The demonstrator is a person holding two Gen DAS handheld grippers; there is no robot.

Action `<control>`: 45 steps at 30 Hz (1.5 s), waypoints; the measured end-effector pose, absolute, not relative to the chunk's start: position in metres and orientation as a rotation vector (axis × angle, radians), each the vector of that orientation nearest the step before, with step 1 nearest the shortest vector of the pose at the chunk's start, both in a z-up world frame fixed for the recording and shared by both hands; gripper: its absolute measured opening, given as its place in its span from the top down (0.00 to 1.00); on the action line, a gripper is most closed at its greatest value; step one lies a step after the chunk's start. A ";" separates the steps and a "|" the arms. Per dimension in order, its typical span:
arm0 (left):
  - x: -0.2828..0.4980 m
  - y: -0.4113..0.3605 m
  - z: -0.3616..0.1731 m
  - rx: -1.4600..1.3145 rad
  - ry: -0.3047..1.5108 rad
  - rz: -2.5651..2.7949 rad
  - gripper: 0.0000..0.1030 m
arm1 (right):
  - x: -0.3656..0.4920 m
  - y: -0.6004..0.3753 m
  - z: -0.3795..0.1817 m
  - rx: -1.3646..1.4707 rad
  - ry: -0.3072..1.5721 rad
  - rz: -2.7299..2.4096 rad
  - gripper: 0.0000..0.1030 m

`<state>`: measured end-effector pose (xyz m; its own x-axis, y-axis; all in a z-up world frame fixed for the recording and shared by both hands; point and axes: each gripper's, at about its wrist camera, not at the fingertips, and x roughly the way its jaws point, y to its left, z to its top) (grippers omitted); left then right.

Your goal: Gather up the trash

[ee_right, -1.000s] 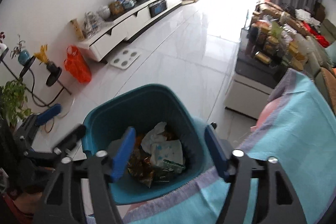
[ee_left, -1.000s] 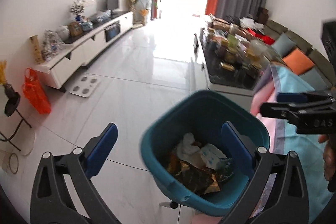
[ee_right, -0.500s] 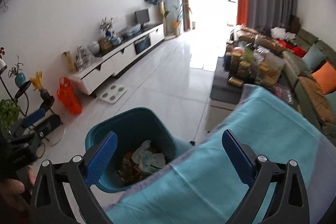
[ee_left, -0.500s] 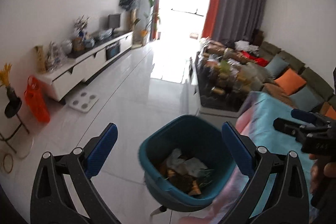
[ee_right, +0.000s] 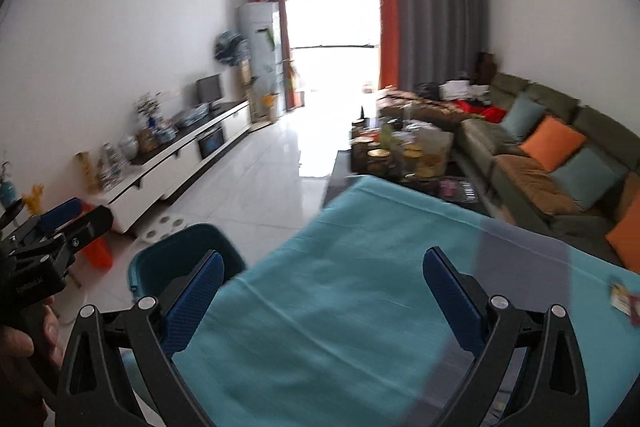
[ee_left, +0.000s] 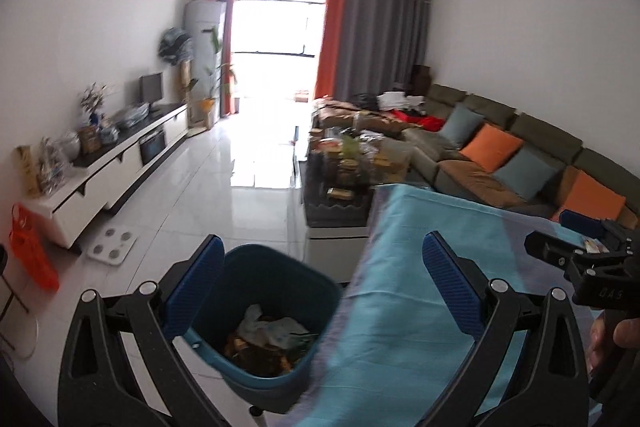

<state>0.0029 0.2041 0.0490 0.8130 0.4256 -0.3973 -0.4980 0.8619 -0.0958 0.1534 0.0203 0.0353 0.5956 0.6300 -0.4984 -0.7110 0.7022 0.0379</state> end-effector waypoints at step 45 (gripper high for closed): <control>0.016 0.039 0.032 -0.046 0.254 0.093 0.05 | 0.041 -0.176 0.014 -0.015 0.244 0.204 0.06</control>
<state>0.0155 0.0387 0.0316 0.9635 0.0863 -0.2533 -0.0979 0.9946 -0.0334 0.0411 -0.1763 0.0137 0.9498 0.1992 -0.2411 -0.2028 0.9792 0.0098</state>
